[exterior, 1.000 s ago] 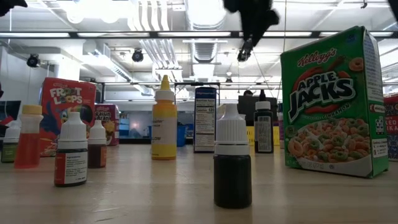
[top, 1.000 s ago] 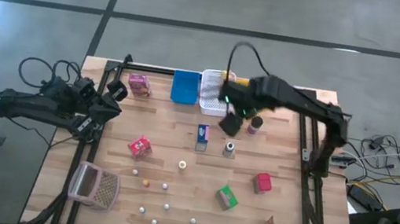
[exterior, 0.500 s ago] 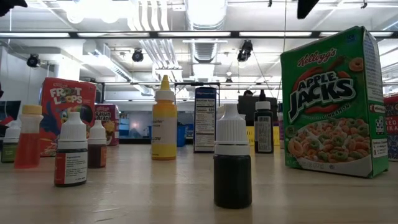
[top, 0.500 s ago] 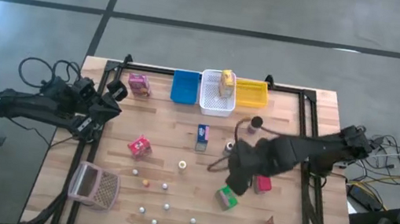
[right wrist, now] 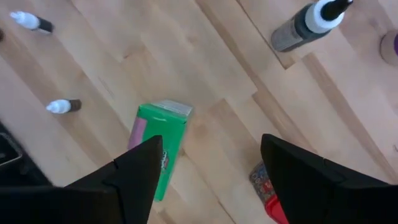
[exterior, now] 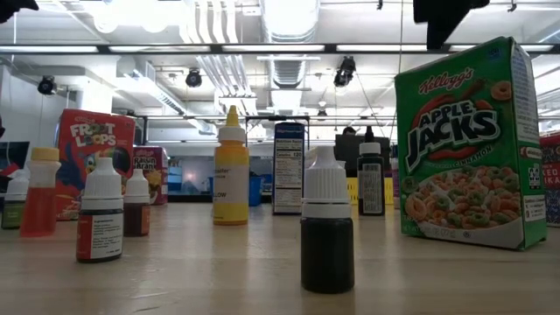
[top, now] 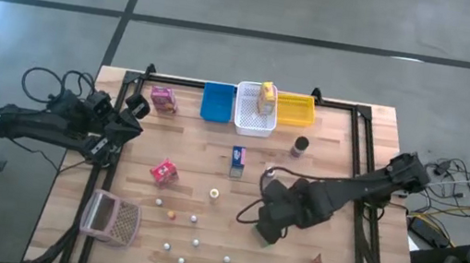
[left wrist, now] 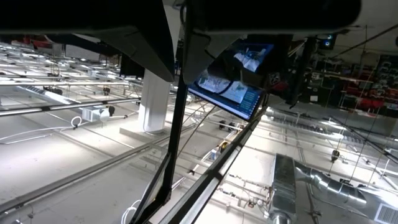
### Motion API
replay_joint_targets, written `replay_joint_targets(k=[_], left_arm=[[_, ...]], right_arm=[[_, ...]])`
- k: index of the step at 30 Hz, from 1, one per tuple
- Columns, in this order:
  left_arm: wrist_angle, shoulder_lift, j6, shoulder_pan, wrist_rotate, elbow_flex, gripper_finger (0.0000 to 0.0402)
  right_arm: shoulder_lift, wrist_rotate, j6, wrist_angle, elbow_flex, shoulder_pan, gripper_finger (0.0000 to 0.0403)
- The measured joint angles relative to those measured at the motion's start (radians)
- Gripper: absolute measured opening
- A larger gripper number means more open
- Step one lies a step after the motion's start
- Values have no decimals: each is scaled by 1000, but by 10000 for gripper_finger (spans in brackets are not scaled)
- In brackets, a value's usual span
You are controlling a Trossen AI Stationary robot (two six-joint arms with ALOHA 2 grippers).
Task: Pick & Place Kitchen Items
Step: Put the green cereal box into the white bin
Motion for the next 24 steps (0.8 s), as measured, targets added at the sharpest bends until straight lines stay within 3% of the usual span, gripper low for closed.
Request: replay_joint_targets(k=[24], left_arm=[[0,0,0,0,0,0,39]], right_arm=[[45,-76,97,85,-15,47,353]])
